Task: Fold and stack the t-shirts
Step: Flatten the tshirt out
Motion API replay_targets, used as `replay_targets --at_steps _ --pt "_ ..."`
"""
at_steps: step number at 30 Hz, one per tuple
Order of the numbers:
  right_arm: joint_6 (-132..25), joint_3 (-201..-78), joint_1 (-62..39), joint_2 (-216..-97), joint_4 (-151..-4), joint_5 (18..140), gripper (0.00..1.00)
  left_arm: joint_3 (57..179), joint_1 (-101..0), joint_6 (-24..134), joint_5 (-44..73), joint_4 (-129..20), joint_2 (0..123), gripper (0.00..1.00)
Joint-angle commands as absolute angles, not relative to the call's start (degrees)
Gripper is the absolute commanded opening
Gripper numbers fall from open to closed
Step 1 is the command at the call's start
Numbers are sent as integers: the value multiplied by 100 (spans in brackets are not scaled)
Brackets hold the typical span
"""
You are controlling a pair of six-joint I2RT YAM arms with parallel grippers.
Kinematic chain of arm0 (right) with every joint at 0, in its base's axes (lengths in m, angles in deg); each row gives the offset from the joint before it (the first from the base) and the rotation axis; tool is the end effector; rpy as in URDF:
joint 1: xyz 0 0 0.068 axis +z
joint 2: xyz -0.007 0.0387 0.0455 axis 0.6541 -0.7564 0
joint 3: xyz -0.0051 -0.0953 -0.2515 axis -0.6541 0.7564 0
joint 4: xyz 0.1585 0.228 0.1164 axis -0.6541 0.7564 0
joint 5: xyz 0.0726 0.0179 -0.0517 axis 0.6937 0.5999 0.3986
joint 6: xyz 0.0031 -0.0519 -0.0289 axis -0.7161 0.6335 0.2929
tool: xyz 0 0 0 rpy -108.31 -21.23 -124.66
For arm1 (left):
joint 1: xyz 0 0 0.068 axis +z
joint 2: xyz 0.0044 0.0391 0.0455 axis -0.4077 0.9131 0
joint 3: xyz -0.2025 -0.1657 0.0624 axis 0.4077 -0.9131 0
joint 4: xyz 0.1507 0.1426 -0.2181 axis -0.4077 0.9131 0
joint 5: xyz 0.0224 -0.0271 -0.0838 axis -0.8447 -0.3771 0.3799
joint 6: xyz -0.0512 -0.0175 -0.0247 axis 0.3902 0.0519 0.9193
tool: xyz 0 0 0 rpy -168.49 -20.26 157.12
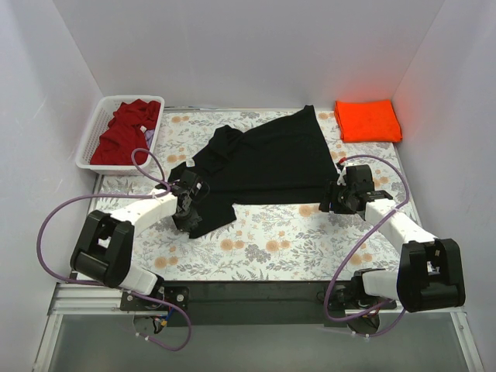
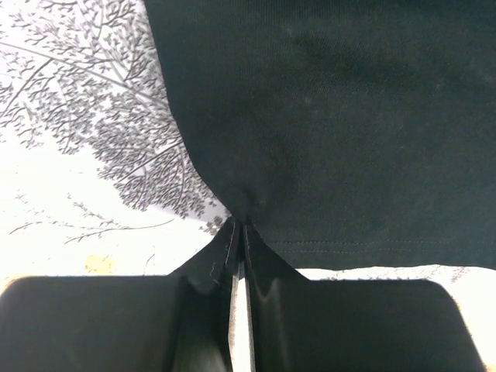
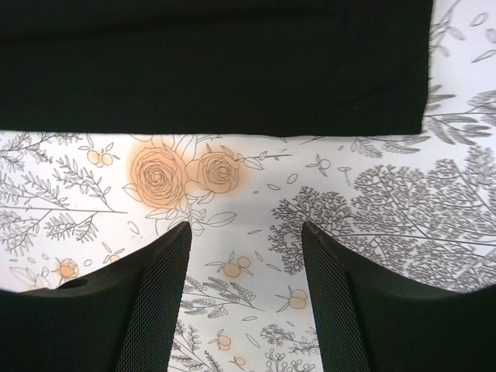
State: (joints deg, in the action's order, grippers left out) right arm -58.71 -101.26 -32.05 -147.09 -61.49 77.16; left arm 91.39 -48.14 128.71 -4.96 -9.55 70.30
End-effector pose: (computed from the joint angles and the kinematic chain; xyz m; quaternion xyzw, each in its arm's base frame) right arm 0.2799 0.0477 0.1578 0.0079 0.9411 0.1066 0.3207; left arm 0.2516 -0.1029 0.1237 -0.5100 0.8514 -0.0016 0.1224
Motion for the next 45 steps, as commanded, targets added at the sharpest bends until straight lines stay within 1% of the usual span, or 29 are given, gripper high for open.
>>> replay_targets --at_steps 1,5,7,8,9,15,22,30,36,45 --pt "-5955 -10103 -3180 -14391 -6095 7165 66 9391 -4841 12834 -826 -725 6646 0" --pt "-6069 -10200 -3180 -14337 -5841 6690 68 9384 -4841 12842 -879 -830 6190 0" --pt "-6122 -10313 -3197 -14355 -5744 6410 70 9288 -4841 12781 -862 -988 6022 0" --pt "-6148 -10340 -3198 -14372 -5700 6347 72 9269 -4841 12737 -836 -1049 5952 0" --pt "-6166 -10358 -3241 -14398 -5699 6321 72 9243 -4841 12685 -827 -1154 5829 0" --pt "-6254 -10709 -3391 -14898 -5699 6215 69 9085 -4841 12184 -730 -1637 5740 0" --pt "-6333 -11236 -3558 -15540 -5778 6241 61 8514 -4841 11963 -669 -2236 5608 0" --pt "-6360 -11553 -3716 -16235 -5849 6040 53 8593 -4841 11867 -554 -2342 5731 0" --pt "-6333 -11641 -3795 -16473 -5945 6100 50 8610 -4814 11840 -440 -2377 5784 0" --pt "-6342 -11896 -3813 -16657 -5945 6136 50 8610 -4735 11823 -326 -2377 5828 0"
